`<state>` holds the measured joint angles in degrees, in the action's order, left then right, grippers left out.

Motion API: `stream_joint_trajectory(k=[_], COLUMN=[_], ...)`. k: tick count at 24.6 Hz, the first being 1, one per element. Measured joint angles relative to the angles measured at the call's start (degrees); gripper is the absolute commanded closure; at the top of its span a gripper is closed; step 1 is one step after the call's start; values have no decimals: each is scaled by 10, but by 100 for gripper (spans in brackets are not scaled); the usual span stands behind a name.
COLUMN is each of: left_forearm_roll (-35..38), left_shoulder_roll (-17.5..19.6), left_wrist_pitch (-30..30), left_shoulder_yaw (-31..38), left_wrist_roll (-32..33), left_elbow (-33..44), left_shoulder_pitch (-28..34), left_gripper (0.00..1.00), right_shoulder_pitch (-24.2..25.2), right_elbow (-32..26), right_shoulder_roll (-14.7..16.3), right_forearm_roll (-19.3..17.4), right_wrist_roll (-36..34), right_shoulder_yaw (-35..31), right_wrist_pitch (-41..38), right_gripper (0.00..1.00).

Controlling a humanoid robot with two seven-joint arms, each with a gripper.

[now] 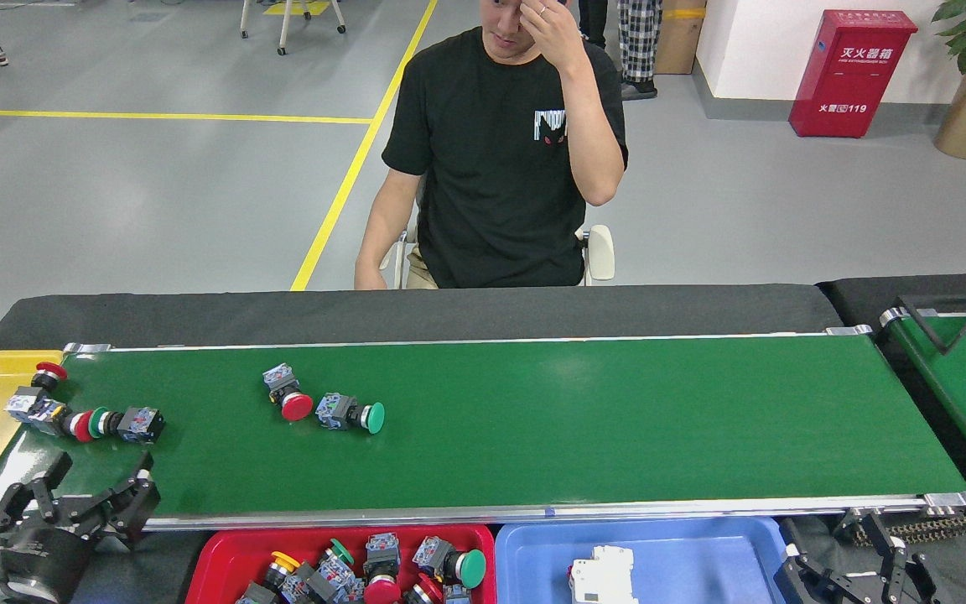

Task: Pick switch part from conveyor to tray

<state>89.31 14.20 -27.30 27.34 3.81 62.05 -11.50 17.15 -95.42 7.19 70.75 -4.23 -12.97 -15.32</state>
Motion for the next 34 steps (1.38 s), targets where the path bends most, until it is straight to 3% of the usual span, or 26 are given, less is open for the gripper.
stream_joint_trajectory(k=[4, 10, 16, 19, 21, 22, 25, 29, 34], left_forearm_roll=[0, 0, 0, 0, -1, -3, -27, -39, -65], left_shoulder_roll=[22, 26, 48, 55, 57, 58, 58, 56, 29], left_wrist_pitch=[2, 25, 104, 177, 204, 211, 222, 172, 56], left_shoulder_yaw=[0, -10, -55, -102, -115, -117, -121, -122, -124], left_wrist_roll=[0, 2, -9, -51, -81, -91, -113, -139, -147], left_elbow=[-68, -125, -240, -316, -357, -369, -376, -308, 7], left_shoulder_pitch=[-44, -82, -160, -206, -227, -231, -230, -173, 45], left_gripper=[0, 0, 4, 25, 58, 68, 84, 91, 90], right_shoulder_pitch=[8, 8, 8, 8, 8, 8, 8, 16, 20], right_elbow=[0, 0, 0, 0, 0, 1, 2, 2, 3], right_shoulder_roll=[0, 0, 0, 0, 0, 0, 3, 7, 8], right_forearm_roll=[0, 0, 0, 0, 0, 0, 0, 0, 0], right_wrist_roll=[0, 0, 0, 0, 0, 0, 0, 0, 0], right_shoulder_yaw=[0, 0, 0, 0, 0, 0, 0, -1, -9], right_wrist_pitch=[0, -5, -12, -19, -22, -22, -23, -23, -23], right_gripper=[0, 0, 0, 0, 0, 0, 0, 0, 0])
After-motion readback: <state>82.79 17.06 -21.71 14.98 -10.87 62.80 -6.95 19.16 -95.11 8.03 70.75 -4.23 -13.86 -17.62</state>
